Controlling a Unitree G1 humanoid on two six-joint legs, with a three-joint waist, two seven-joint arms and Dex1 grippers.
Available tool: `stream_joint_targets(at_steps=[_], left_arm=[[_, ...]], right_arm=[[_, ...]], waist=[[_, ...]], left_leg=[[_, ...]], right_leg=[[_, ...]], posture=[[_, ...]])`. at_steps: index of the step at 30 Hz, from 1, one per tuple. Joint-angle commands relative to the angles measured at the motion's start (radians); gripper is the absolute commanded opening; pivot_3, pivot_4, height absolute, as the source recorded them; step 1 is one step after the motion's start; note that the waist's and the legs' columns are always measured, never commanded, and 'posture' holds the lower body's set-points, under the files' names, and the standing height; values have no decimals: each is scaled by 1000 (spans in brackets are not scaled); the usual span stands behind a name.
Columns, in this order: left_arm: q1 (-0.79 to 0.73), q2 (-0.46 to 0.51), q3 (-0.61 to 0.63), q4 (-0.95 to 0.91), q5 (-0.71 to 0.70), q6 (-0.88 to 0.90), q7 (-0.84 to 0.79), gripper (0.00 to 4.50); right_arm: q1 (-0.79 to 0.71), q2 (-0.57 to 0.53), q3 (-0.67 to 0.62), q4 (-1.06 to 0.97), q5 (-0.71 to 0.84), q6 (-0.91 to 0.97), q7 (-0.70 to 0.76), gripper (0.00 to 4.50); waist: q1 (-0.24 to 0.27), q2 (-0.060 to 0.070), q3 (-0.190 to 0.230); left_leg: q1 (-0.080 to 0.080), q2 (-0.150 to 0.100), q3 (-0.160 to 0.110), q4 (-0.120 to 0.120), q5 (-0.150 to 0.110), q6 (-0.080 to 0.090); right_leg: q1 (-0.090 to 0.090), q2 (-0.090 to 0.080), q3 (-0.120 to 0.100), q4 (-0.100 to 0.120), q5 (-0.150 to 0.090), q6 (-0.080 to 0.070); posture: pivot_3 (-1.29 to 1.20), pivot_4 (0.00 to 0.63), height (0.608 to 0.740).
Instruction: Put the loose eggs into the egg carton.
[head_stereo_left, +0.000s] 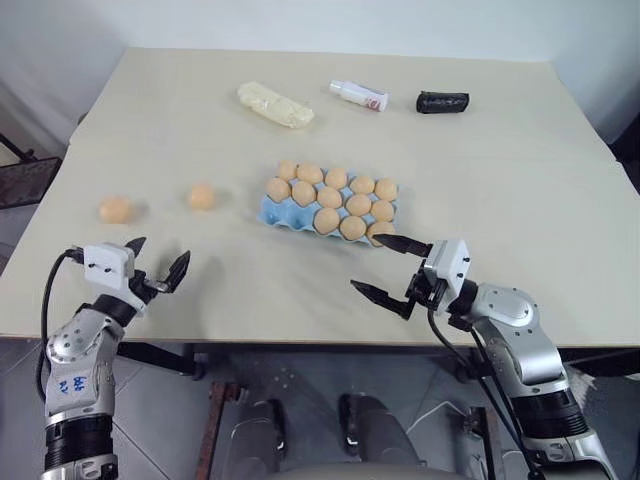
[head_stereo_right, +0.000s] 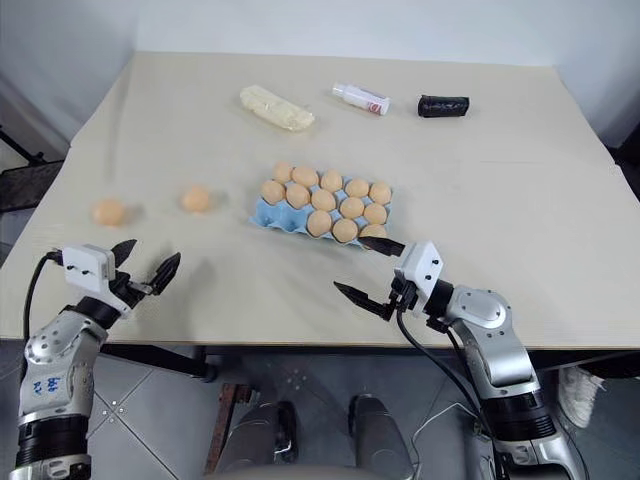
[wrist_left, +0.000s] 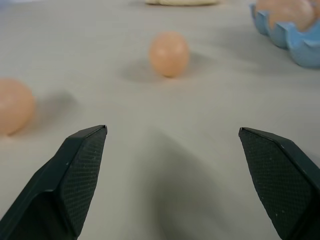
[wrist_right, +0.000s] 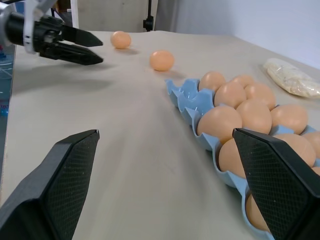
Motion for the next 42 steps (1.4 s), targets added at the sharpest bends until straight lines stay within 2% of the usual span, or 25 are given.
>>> stream_joint_targets(at_steps=[1,11,17,20,26,27,29,32,37,42], left_arm=[[-121,-2,-29,40,24,38,56,4489],[-541,-13,-155,502,147,14,122,4489],[-681,-18,-179,744,189,-30,147,4489],[-704,-14,-191,799,205,-42,149,3866],[-701,-4,-194,828,214,-45,129,2014],[-698,-8,-185,816,197,-64,104,1820],[-686,-40,-172,704,114,-134,-43,1820],[-666,-71,-214,573,68,-195,-225,1820],[-647,-111,-320,496,80,-201,-410,1820],[-647,-132,-391,532,118,-214,-478,1820]], right_arm=[[-15,-4,-26,-10,14,-12,0,4500],[-1,-3,-33,-25,1,-13,-30,4500],[8,-1,-34,-38,-2,-14,-54,4500],[13,-2,-33,-42,-2,-15,-61,4500],[20,-3,-33,-48,-3,-16,-74,4500],[20,-2,-33,-48,-2,-15,-75,4500],[19,-3,-34,-47,-2,-14,-77,4500],[17,-5,-37,-43,-2,-14,-77,4500],[4,-5,-35,-37,-5,-11,-79,4500],[0,-4,-40,-40,-10,-12,-89,4500]], waist=[[1,0,0],[-2,0,0],[-4,0,0],[-2,-1,0],[-1,-1,0],[-1,-1,0],[0,-1,0],[7,-1,0],[17,-1,0],[16,-1,0]], left_leg=[[0,0,0,0,0,0],[0,1,6,1,2,4],[0,1,7,1,2,4],[0,1,7,1,2,4],[0,1,7,2,2,4],[0,1,7,3,2,3],[0,1,7,3,2,3],[-1,2,9,4,0,-1],[-1,0,10,6,2,-3],[-1,1,9,7,1,2]], right_leg=[[0,0,0,0,0,0],[-3,5,-3,0,1,2],[-3,5,-2,0,1,2],[-3,6,-2,0,1,2],[-3,6,-2,1,1,2],[-3,6,-2,1,1,2],[-3,6,-2,1,1,2],[-3,5,-3,1,1,2],[-2,7,-1,1,1,2],[-3,8,0,2,1,2]], posture=[[0,150,740],[0,150,740],[0,150,740],[0,150,740],[0,150,740],[0,150,740],[0,150,740],[0,150,740],[0,150,740],[0,150,740]])
